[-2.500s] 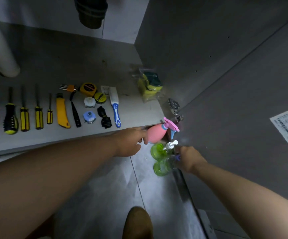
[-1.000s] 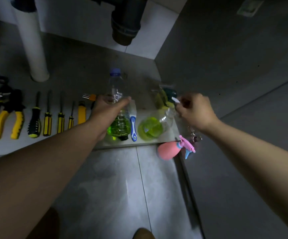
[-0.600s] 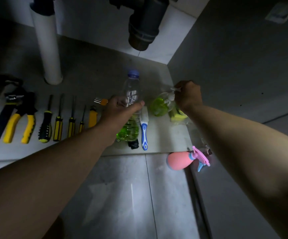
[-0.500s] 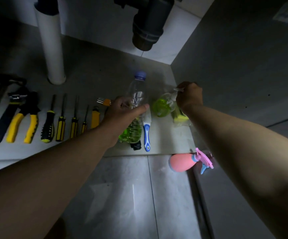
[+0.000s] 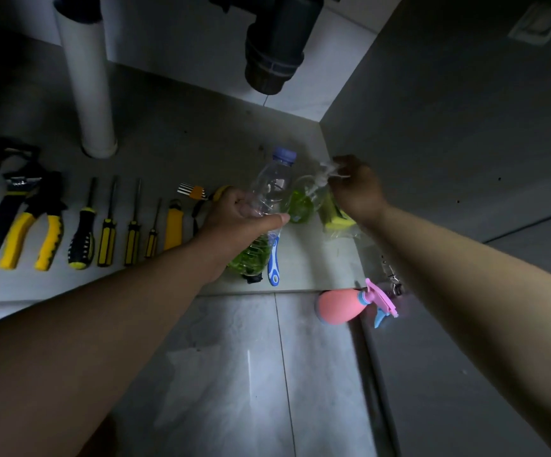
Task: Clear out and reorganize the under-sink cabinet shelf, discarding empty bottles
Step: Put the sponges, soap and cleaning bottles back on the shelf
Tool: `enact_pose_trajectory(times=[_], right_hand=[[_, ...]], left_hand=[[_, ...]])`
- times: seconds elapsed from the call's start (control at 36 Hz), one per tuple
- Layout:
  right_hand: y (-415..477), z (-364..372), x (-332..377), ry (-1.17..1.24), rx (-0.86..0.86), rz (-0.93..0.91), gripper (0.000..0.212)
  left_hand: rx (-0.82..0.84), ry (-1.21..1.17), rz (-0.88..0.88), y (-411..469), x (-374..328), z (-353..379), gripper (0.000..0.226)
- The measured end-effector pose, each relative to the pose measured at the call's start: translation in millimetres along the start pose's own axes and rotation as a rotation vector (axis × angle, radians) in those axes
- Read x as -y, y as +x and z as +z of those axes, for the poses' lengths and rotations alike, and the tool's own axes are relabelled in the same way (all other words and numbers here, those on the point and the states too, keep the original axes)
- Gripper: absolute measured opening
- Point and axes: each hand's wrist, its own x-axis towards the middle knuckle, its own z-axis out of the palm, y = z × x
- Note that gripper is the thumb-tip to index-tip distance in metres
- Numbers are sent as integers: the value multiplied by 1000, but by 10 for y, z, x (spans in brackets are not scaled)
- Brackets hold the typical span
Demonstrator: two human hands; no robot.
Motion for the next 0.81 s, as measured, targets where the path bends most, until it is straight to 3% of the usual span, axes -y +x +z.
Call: enact_pose_trajectory(times=[0.08, 0.14, 0.19, 0.31, 0.42, 0.56, 0.64, 0.69, 0.81], right_hand=[[-344, -196, 162, 392, 234, 101, 23], [-552, -346, 224, 439, 381, 79, 26], [-708, -469, 252, 392, 424, 22, 35], [-833, -662, 251, 397, 379, 47, 36], [-856, -851, 223, 363, 404, 53, 27], [-806, -1016, 175, 227, 302, 33, 14], [-792, -1096, 85, 130, 206, 29, 35], [-769, -1148, -20, 13, 144, 43, 39], [-685, -1173, -269, -185, 96, 70, 28]], left_hand=[[19, 18, 32, -10, 15, 51, 59], [55, 14, 55, -16, 47, 134, 61], [112, 31, 88, -40, 70, 231, 64], [227, 125, 145, -120, 48, 445, 62], [293, 158, 120, -199, -14, 624, 66], [358, 181, 116, -254, -83, 773, 75], [369, 191, 120, -284, -121, 813, 82], [359, 181, 94, -295, -144, 803, 75], [308, 196, 31, -269, -126, 724, 43]])
